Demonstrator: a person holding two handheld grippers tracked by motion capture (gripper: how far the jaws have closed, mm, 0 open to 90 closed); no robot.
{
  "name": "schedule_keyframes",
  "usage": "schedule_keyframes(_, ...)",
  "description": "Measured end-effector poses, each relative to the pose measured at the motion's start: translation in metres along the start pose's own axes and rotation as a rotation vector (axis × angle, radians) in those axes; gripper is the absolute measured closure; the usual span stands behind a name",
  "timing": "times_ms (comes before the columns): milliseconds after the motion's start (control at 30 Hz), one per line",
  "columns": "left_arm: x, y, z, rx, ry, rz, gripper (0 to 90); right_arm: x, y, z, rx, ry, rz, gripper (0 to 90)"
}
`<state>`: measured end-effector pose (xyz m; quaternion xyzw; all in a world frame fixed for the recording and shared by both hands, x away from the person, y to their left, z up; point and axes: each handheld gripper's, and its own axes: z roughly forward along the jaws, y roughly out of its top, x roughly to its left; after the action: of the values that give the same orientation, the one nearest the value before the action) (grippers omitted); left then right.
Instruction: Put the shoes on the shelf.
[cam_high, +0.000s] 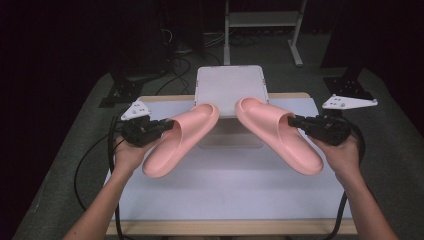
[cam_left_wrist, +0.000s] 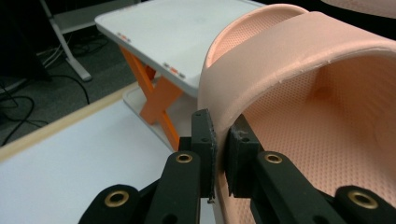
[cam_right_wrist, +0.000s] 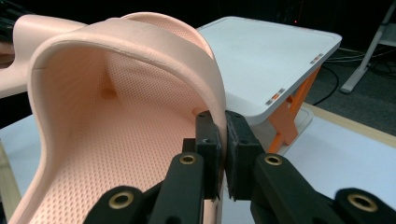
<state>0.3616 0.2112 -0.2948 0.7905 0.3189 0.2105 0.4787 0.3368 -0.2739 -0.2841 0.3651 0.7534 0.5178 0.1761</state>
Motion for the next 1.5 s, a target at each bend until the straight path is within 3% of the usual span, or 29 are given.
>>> schedule_keyframes(367, 0.010, 0.028, 0.012, 0.012, 0.014, 0.020, 83.7, -0.007, 0.031, 0.006, 0.004, -0.024, -0.022, 84.9)
schedule_keyframes(567, 0.019, 0.038, 0.022, 0.022, 0.022, 0.015, 83.7, -0.014, 0.042, 0.014, 0.019, -0.039, -0.008, 84.9)
schedule_keyframes(1100, 0.033, 0.055, 0.046, 0.034, 0.016, -0.006, 83.6, -0.035, 0.054, 0.034, 0.034, -0.065, 0.045, 84.8)
schedule_keyframes(1500, 0.042, 0.065, 0.062, 0.049, 0.035, -0.016, 83.6, -0.048, 0.065, 0.047, 0.047, -0.098, 0.078, 84.8)
